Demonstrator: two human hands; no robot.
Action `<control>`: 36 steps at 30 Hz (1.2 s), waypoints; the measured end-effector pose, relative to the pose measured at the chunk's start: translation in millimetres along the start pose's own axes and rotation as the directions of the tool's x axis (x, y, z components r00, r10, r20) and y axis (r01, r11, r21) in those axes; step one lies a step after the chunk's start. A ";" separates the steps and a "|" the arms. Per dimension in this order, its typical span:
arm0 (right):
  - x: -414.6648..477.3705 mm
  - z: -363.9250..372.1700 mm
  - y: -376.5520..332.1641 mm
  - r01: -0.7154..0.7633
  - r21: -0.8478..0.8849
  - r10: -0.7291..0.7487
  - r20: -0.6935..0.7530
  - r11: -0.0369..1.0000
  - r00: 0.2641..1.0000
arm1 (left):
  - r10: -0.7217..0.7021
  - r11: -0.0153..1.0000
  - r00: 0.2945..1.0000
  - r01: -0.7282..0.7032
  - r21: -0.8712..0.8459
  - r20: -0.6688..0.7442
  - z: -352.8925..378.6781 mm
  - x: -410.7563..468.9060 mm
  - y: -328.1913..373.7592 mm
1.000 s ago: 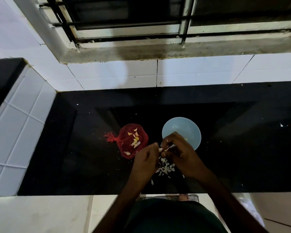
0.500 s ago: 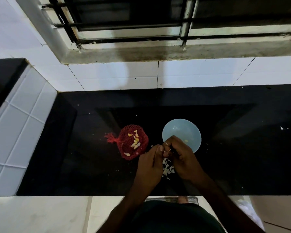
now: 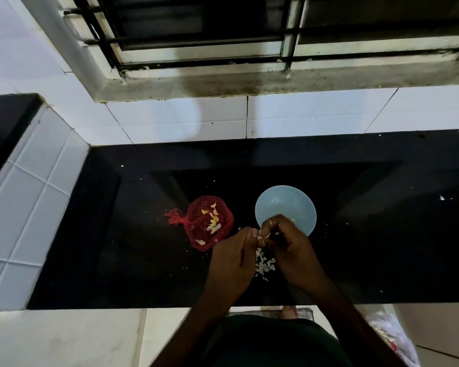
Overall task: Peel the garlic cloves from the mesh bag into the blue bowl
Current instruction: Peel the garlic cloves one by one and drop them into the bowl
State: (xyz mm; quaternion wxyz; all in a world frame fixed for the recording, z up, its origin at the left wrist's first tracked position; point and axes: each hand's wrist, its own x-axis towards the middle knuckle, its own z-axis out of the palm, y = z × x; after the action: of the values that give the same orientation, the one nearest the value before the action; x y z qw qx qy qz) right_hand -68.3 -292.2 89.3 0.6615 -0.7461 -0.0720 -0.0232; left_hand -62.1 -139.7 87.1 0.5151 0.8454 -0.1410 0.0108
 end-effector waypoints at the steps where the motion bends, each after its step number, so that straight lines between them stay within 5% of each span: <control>1: 0.4 -1.4 -2.1 0.004 -0.021 -0.003 0.029 1.000 1.000 | 0.039 0.998 0.999 -0.040 0.041 0.010 -1.7 0.0 -1.6; 8: 3.7 0.8 -0.7 0.079 -0.145 -0.072 0.055 0.986 0.996 | 0.086 0.993 0.996 -0.083 0.088 -0.025 3.0 -1.2 1.2; 14: 0.9 4.2 -2.1 0.178 -0.249 -0.168 0.060 0.952 0.984 | 0.022 0.996 0.998 -0.017 0.083 -0.066 4.1 -5.7 2.1; 17: -1.2 5.5 1.5 0.216 -0.321 -0.206 0.065 0.922 0.976 | -0.128 0.991 0.990 0.125 -0.050 -0.061 8.9 -6.8 1.4; 28: -5.2 5.9 9.2 0.091 -0.262 -0.113 -0.070 0.961 0.991 | -0.321 0.856 0.941 0.337 -0.391 0.108 -1.3 -4.6 10.6; 36: -5.4 -0.6 10.5 -0.033 -0.170 0.006 -0.154 0.985 0.988 | -0.234 0.905 0.967 0.256 -0.339 0.103 -9.8 -1.4 -5.9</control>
State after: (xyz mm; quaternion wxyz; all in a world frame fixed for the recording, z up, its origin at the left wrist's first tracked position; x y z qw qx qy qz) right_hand -72.1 -294.5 78.4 0.5983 -0.7972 -0.0116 -0.0799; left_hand -60.7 -128.3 86.4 0.6497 0.7514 -0.0487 -0.1045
